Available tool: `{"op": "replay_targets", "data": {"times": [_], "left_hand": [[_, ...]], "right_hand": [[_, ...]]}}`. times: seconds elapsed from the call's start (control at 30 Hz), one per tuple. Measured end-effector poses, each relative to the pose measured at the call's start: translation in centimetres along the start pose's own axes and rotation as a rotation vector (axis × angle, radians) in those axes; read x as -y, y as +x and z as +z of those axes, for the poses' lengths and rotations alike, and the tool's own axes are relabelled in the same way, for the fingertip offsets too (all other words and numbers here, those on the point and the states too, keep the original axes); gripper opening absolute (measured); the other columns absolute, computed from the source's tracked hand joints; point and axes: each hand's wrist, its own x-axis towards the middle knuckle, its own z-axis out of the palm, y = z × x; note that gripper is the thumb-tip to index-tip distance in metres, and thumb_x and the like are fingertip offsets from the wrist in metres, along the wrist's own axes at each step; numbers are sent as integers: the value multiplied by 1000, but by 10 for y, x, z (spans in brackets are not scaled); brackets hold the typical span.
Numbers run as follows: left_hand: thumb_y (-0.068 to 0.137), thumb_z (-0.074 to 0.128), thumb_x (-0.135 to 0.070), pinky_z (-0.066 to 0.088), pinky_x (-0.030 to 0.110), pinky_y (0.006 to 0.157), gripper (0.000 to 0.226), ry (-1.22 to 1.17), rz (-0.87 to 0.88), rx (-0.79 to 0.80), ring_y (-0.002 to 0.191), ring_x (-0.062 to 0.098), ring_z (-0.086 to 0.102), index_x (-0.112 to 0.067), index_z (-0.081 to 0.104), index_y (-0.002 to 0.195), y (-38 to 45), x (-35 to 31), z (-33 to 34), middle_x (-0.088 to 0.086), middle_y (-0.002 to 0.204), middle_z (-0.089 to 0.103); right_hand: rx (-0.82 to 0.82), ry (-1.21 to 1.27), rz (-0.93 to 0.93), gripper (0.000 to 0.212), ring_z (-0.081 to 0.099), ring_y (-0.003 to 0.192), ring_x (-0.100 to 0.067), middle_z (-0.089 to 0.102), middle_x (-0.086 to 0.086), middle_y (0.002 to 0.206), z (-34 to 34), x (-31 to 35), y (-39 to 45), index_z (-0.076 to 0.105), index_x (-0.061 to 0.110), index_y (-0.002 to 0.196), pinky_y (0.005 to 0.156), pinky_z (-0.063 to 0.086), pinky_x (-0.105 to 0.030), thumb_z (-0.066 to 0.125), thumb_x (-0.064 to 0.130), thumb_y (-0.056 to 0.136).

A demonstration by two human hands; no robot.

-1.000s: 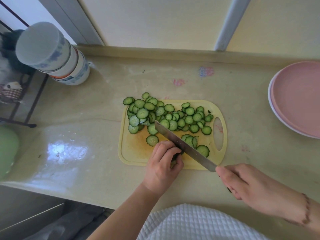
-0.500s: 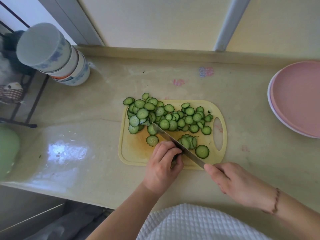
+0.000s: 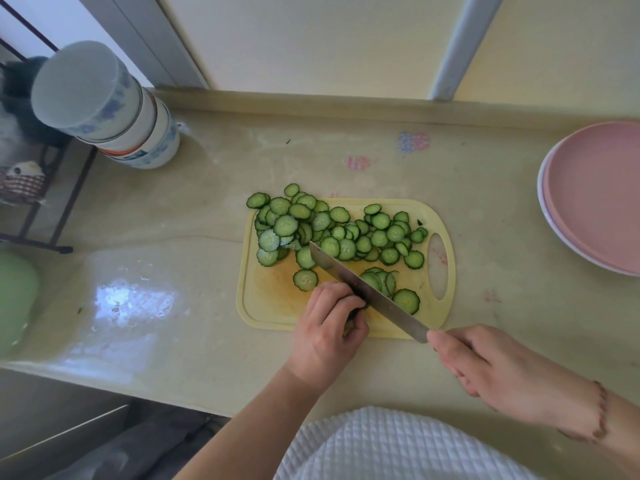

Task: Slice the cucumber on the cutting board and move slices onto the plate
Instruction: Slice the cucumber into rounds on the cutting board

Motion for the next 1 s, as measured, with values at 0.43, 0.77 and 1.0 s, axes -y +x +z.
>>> {"op": "replay_targets", "data": {"times": [0.43,0.77,1.0], "left_hand": [[84,71,4,48,23,90,3,-11,0,-9,93,23,58,2,71,86,-1,1,1,8,98,59],[84,70,3,47,21,91,2,-14,14,-20,94,23,59,3,71,85,2,0,0,3,103,56],[84,71,3,50,25,89,4,-2,7,-10,93,25,60,2,71,88,-1,1,1,8,99,61]], "right_hand": [[15,58,-12,57,29,49,-13,31,5,52,0,2,-7,37,17,64,50,29,-30,30,69,84],[-18,-18,-28,60,32,49,-12,35,1,55,17,-3,16,38,16,64,52,35,-29,24,71,85],[-70,-10,-33,60,33,48,-11,36,2,53,24,-10,20,39,18,63,51,34,-30,25,72,85]]}}
